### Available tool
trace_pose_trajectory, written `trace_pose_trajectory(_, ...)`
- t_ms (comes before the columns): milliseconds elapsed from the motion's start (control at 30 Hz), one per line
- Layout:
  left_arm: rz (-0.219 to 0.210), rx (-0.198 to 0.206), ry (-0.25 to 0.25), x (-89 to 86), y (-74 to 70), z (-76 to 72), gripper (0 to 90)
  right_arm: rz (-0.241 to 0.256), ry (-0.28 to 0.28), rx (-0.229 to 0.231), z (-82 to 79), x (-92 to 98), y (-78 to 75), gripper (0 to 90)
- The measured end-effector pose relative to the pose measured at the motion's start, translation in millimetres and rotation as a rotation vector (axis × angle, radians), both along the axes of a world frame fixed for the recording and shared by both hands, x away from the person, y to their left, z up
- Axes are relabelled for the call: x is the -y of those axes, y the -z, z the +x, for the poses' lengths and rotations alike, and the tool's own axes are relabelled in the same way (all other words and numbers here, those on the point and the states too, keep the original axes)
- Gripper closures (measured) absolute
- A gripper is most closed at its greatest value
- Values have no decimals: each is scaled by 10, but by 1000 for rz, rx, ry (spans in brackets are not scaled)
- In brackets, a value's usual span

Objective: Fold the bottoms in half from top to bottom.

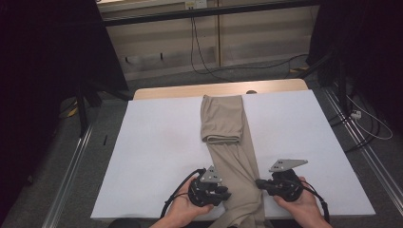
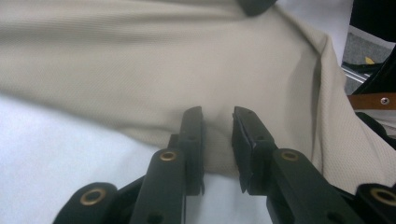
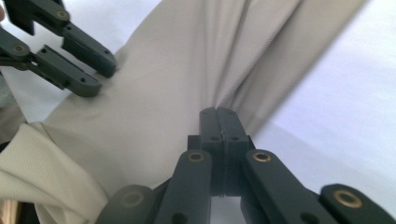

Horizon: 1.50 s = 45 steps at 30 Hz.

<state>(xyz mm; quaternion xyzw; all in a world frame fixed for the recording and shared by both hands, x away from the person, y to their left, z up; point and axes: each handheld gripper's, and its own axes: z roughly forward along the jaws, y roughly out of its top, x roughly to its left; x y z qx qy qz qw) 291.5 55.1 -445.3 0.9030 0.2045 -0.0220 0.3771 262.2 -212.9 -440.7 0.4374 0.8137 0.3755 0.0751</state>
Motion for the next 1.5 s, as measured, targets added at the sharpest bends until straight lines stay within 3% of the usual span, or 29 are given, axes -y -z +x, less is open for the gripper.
trace_pose_trajectory(233, 12, -17, 1, -15, -12, -7, 763, -27, 6, 3, -97, 72, -23, 900)
trace_pose_trajectory(267, 10, -33, 6, -19, -15, -9, 761, -43, 0, -21, -104, 71, -3, 880)
trace_pose_trajectory(333, 14, -50, 19, -19, -26, -39, 758, -60, 10, -19, -98, 85, 19, 826)
trace_pose_trajectory(500, 25, -62, 23, -39, -50, -60, 726, -9, 30, -3, 15, 117, -27, 752)
trace_pose_trajectory(567, -16, -75, 24, -54, -59, -52, 701, 8, 30, 21, 108, 98, -54, 698)
trace_pose_trajectory(633, -30, -60, 7, -80, -106, -9, 635, -4, 28, 46, 235, 60, -73, 721)
trace_pose_trajectory(667, -58, -54, -28, -111, -155, 75, 609, -26, 33, 90, 410, 30, -93, 733)
trace_pose_trajectory(700, -58, -54, -28, -111, -155, 75, 608, -26, 33, 90, 410, 30, -93, 733)
trace_pose_trajectory(733, -62, -46, -43, -122, -170, 126, 608, -35, 36, 98, 517, 15, -102, 737)
trace_pose_trajectory(767, -61, -40, -54, -130, -174, 174, 625, -22, 61, 99, 745, -4, -97, 763)
trace_pose_trajectory(800, -58, -36, -62, -136, -160, 218, 625, -22, 61, 99, 745, -4, -97, 763)
trace_pose_trajectory(867, -38, -39, -69, -130, -113, 261, 640, -35, 72, 91, 954, -42, -53, 777)
trace_pose_trajectory(900, -30, -35, -66, -118, -90, 259, 639, -49, 81, 97, 1035, -66, -21, 774)
trace_pose_trajectory(933, -27, -41, -57, -107, -73, 249, 634, -26, 82, 63, 1160, -107, 51, 749)
trace_pose_trajectory(967, -28, -42, -53, -95, -55, 233, 634, -26, 82, 63, 1160, -107, 51, 749)
trace_pose_trajectory(1000, -2, -35, -39, -60, -14, 194, 628, -44, 83, 59, 1223, -161, 112, 723)
trace_pose_trajectory(1033, -2, -35, -39, -60, -14, 194, 628, -44, 83, 59, 1223, -161, 112, 723)
trace_pose_trajectory(1067, 9, -14, -35, -55, 0, 176, 628, -60, 81, 60, 1236, -183, 138, 790)
trace_pose_trajectory(1133, 12, -22, -53, -52, -5, 167, 643, -88, 95, 82, 1225, -193, 126, 892)
trace_pose_trajectory(1167, 14, -20, -52, -51, -5, 167, 645, -95, 128, 88, 1195, -158, 94, 900)
trace_pose_trajectory(1333, 18, -18, -46, -51, -8, 168, 640, -112, 134, 94, 1174, -51, 57, 900)
trace_pose_trajectory(1367, 4, -43, -45, -59, -7, 193, 631, -109, 132, 84, 1181, -29, 79, 895)
trace_pose_trajectory(1400, 4, -43, -45, -59, -7, 193, 618, -109, 132, 84, 1181, -29, 79, 895)
trace_pose_trajectory(1433, -1, -49, -47, -68, -17, 211, 618, -111, 132, 77, 1186, -26, 92, 859)
trace_pose_trajectory(1467, -32, -25, -79, -114, -68, 270, 546, -97, 131, 72, 1193, -9, 95, 798)
trace_pose_trajectory(1500, -32, -25, -79, -114, -68, 270, 518, -74, 124, 79, 1196, 5, 79, 776)
